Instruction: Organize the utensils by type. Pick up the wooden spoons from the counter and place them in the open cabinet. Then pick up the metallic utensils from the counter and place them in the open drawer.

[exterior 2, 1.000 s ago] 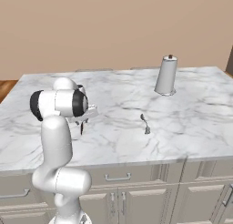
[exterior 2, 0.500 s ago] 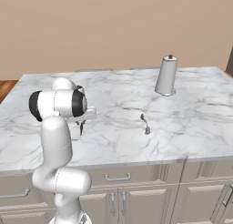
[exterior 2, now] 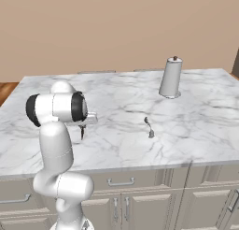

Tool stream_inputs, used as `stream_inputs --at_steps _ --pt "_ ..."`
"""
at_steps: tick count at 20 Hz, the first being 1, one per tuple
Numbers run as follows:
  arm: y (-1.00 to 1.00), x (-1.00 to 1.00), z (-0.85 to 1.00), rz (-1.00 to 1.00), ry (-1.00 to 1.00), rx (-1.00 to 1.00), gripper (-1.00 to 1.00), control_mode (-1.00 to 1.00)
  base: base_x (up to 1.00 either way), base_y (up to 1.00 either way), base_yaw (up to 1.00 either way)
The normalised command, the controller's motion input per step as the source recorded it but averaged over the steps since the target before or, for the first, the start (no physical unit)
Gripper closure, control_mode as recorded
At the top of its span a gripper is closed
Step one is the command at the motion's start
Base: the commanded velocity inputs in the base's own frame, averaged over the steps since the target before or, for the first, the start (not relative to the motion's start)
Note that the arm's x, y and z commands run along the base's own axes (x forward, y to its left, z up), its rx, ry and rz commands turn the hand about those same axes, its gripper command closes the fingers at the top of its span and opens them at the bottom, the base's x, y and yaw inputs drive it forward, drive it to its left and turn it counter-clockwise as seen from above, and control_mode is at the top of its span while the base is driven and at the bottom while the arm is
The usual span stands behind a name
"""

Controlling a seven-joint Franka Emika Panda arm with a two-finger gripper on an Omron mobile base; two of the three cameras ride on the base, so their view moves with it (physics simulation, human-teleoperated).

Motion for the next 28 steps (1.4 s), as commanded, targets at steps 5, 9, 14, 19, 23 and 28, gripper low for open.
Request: stream_inputs --at_steps 5,9,14,19,23,28 --pt "-0.12 -0.09 0.6 -0.03 -0.09 0.04 1.0 -1.0 0.0 0.0 0.0" --pt "-0.19 -0.21 0.96 0.0 -0.08 0.06 1.0 -1.0 0.0 0.0 0.0" --pt "-0.24 -0.91 0.8 0.0 -0.16 0.01 1.0 -1.0 0.0 0.0 0.0" --pt "-0.26 -1.0 0.99 0.0 -0.03 0.09 1.0 -1.0 0.0 0.0 0.0" --pt "-0.29 -0.99 0.95 -0.04 0.0 0.16 1.0 -1.0 0.0 0.0 0.0" --pt "-0.36 -0.62 0.73 -0.24 0.15 0.18 1.0 -1.0 0.0 0.0 0.0"
